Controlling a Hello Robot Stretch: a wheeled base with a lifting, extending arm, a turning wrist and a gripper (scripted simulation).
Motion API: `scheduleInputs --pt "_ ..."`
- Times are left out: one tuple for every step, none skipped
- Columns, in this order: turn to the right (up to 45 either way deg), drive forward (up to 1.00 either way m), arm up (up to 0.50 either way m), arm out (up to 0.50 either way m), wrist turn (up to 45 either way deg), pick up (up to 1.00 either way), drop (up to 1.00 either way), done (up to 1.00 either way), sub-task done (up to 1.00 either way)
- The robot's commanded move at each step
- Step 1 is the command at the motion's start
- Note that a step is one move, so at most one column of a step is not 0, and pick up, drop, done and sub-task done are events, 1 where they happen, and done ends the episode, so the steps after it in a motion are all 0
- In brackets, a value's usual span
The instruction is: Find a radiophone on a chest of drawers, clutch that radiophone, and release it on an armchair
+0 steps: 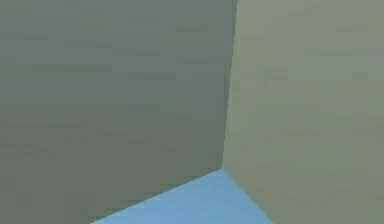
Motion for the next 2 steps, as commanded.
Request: scheduleInputs --pt "0.0 0.00 0.00 -0.34 0.0 0.00 0.00 0.00 0.00" --pt "-45.0 0.00 0.00 0.00 0.0 0.00 0.00 0.00 0.00"
